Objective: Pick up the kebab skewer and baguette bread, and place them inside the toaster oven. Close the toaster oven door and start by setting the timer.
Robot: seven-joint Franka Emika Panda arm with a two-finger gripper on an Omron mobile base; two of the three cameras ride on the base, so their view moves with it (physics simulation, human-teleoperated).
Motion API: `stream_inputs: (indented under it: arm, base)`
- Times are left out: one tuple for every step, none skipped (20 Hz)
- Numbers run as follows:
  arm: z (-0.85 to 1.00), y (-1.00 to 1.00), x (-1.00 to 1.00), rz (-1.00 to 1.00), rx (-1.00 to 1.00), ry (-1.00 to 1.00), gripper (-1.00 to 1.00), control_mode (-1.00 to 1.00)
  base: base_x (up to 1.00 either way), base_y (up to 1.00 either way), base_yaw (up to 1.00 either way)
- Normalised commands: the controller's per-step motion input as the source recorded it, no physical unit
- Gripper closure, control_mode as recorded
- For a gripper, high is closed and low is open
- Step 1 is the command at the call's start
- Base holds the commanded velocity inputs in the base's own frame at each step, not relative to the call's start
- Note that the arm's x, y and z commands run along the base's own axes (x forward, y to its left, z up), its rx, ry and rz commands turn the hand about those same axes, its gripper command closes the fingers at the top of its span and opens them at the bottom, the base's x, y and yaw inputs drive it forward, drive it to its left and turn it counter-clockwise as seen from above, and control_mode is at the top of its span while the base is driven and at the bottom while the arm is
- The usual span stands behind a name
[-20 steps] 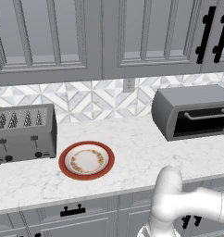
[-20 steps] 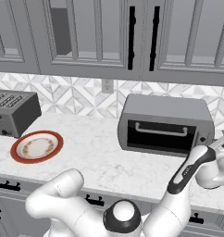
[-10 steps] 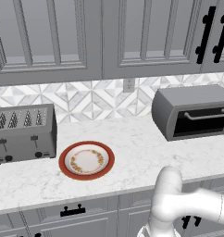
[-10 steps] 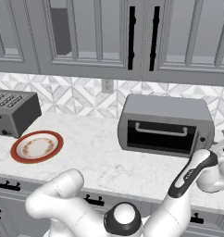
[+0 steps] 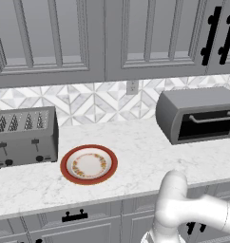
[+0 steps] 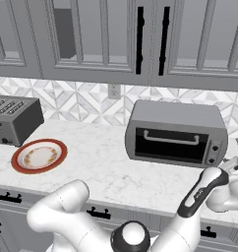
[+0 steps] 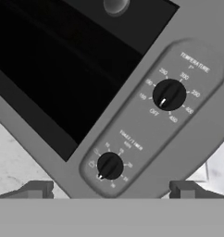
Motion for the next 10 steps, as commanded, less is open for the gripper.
stream_inputs:
  arm:
    - [0.0, 0.0, 0.03, -0.02, 0.0, -0.04, -1.0, -1.0]
    - [0.0, 0.0, 0.01, -0.02, 0.0, -0.04, -1.0, -1.0]
    - [0.0, -0.04, 0.0, -0.02, 0.0, -0.03, -1.0, -1.0]
    - [0.0, -0.01, 0.0, -0.02, 0.0, -0.03, -1.0, -1.0]
    - [0.0, 0.0, 0.0, -0.03, 0.0, -0.03, -1.0, -1.0]
    - [0.0, 0.0, 0.0, -0.03, 0.0, -0.02, -1.0, -1.0]
    - [0.0, 0.0, 0.0, -0.03, 0.0, -0.02, -1.0, -1.0]
    - [0.0, 0.0, 0.0, -0.02, 0.0, -0.02, -1.0, -1.0]
    - [0.0, 0.0, 0.0, -0.02, 0.0, -0.01, -1.0, -1.0]
    - [0.0, 0.0, 0.0, -0.02, 0.0, -0.01, -1.0, -1.0]
  base:
    - [0.0, 0.0, 0.0]
    - [0.0, 0.0, 0.0]
    - [0.0, 0.0, 0.0]
    - [0.0, 0.0, 0.0]
    - [0.0, 0.0, 0.0]
    - [0.0, 0.0, 0.0]
    - [0.0, 0.0, 0.0]
    - [0.0, 0.0, 0.0]
    - [0.0, 0.0, 0.0]
    - [0.0, 0.0, 0.0]
